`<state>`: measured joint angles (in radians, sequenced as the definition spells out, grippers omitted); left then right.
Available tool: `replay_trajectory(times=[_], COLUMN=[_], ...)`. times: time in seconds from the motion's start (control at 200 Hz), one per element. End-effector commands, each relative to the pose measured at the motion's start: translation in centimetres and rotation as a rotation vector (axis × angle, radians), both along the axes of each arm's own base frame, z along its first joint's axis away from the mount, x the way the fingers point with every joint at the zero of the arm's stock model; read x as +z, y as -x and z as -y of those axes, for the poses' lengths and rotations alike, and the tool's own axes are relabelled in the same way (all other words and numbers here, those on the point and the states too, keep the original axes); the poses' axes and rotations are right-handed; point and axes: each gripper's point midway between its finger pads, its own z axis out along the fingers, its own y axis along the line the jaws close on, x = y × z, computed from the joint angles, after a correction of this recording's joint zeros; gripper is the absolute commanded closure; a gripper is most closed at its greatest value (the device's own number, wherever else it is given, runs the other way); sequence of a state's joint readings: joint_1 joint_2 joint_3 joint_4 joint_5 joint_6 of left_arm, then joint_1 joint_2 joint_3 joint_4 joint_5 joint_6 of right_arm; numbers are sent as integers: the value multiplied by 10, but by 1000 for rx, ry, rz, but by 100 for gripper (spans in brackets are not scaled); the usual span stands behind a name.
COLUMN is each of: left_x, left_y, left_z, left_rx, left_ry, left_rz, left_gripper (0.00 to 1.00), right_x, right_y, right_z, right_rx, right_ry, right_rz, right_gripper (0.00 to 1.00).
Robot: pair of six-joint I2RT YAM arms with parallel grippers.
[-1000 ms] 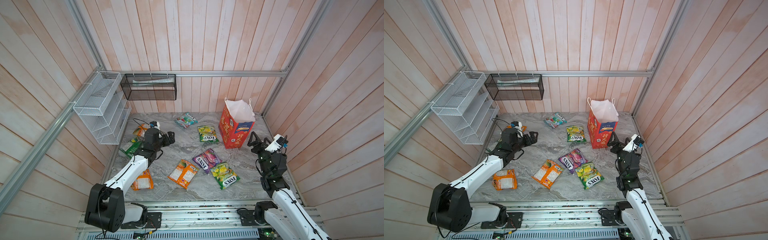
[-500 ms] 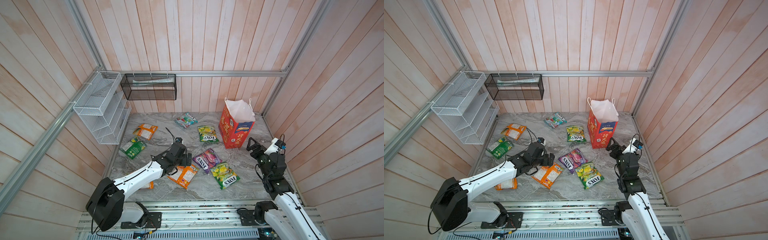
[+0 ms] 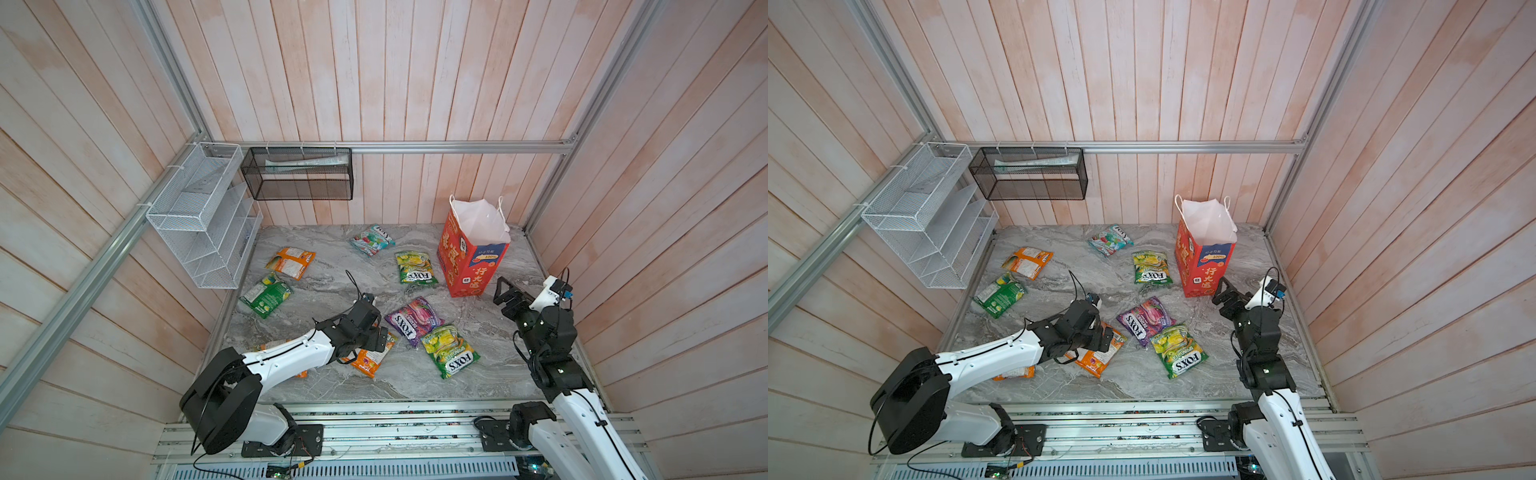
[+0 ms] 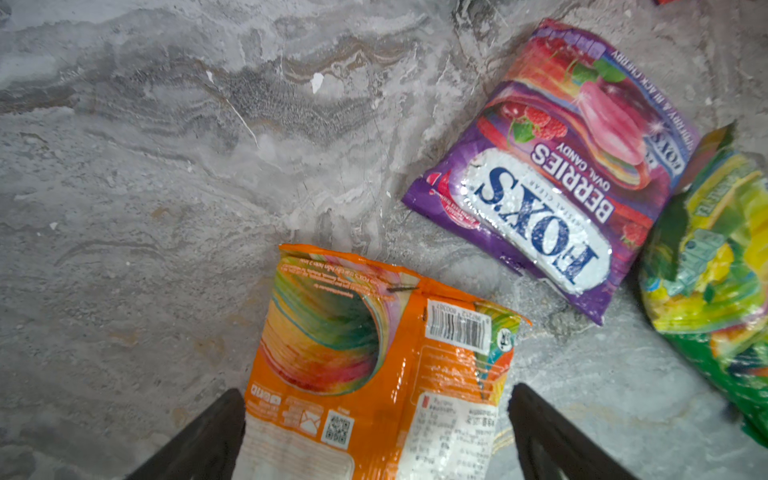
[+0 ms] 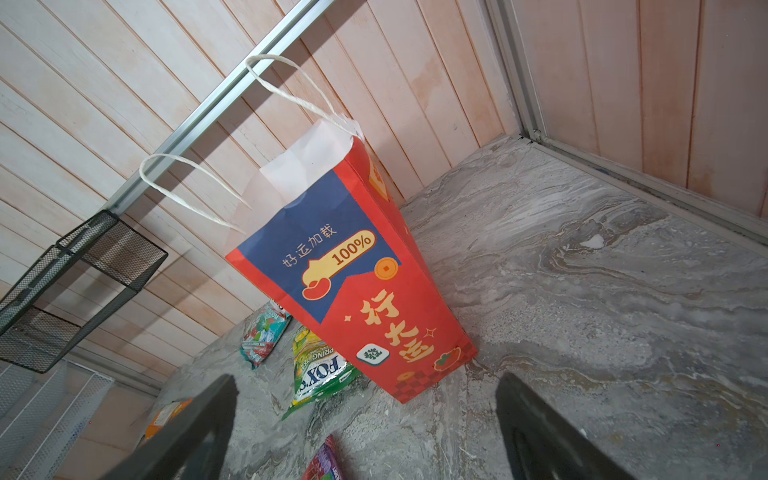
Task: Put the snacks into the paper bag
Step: 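Reach left gripper to orange snack bag while right gripper nears red bag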
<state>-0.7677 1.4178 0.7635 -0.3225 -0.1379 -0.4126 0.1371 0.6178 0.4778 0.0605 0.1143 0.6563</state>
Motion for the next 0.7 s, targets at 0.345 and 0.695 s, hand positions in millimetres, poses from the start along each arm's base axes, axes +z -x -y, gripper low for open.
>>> replay_trajectory(times=[0.345,0.695], left_x=[-30,-40], left_y=[2,3], left_z=[2,5], left_rx=[-40,-38], left_ry=[-135,-158], left_rz=[-35,-66], left_gripper=[1,24], right_x=[21,19], right_y=[4,3], right_z=[3,2], right_rx=[-9,-3], right_ry=[54,52], right_rz=[31,28], right_gripper=[2,4])
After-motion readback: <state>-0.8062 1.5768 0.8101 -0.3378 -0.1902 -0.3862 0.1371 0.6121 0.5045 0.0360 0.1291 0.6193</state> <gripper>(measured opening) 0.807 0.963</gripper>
